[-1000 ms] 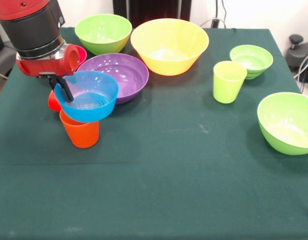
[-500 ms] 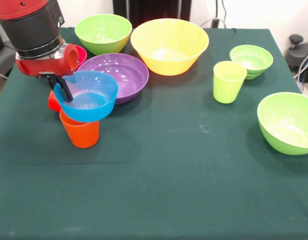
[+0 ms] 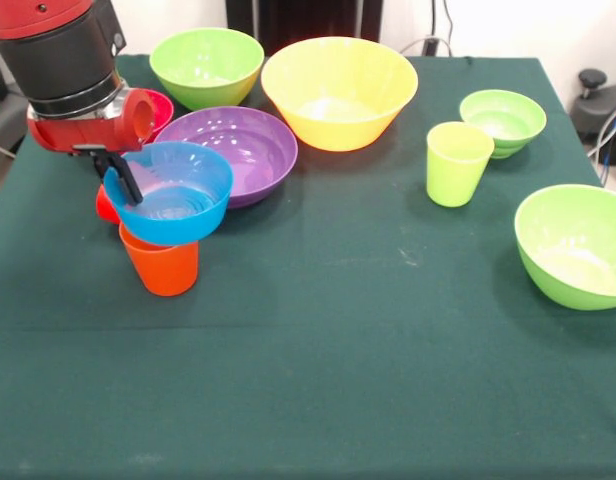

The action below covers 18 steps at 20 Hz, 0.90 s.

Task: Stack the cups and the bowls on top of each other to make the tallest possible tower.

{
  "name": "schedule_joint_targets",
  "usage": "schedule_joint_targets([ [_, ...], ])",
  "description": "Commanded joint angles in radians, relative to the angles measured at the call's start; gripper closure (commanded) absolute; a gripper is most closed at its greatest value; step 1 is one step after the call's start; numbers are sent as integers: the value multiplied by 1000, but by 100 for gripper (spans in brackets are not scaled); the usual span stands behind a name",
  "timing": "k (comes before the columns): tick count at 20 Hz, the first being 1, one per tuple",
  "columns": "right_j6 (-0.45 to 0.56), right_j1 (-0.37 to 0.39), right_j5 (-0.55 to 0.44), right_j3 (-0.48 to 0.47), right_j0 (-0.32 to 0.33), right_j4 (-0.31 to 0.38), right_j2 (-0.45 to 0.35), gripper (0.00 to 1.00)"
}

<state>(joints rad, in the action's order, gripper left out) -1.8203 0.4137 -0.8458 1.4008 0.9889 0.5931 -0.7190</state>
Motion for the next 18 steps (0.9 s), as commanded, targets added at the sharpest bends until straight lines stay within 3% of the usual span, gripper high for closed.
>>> schedule_joint_targets([
  [1,266,-28,-64,-67,-9,51,18,100],
  [18,279,-35,-62,-64,-1,54,15,100],
])
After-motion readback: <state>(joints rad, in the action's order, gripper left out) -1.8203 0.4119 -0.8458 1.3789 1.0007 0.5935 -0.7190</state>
